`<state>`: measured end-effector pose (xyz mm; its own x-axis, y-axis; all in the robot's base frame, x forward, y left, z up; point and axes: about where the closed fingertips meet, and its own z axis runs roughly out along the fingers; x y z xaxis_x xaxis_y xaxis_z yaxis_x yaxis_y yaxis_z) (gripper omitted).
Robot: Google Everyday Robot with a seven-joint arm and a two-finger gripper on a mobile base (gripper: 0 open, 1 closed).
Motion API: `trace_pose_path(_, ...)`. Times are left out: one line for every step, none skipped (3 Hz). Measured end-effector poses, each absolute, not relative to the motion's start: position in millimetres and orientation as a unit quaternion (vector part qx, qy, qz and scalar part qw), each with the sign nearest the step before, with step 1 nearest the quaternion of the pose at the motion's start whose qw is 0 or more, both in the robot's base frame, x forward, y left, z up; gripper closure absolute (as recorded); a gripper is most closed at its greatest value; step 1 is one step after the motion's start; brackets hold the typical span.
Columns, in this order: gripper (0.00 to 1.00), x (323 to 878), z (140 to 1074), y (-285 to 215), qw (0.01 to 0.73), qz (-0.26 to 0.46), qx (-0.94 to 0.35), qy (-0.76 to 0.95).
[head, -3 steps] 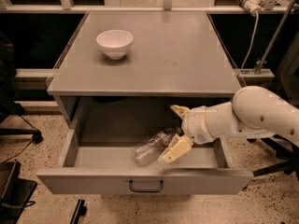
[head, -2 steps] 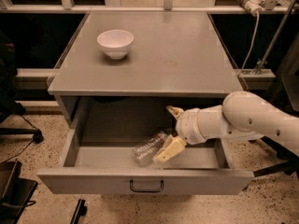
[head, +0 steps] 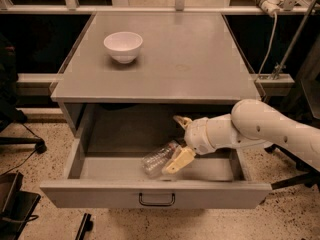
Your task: Pick water bottle from top drawer and place on counter
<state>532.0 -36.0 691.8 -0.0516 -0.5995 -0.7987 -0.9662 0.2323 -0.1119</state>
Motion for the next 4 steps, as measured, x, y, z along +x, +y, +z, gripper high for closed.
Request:
trace_pose_path(0.0, 538, 681, -37, 0.381, 0.237, -0.577, 0.683)
trace_pose_path(0.0, 534, 665, -37, 0.378, 0.234, -0.58, 0.683)
trace_pose_path(0.0, 531, 652, -38, 0.383, 0.228, -0.581, 0.681)
trace_pose_path(0.0, 529, 642, -38, 0.384, 0.22, -0.584, 0.681)
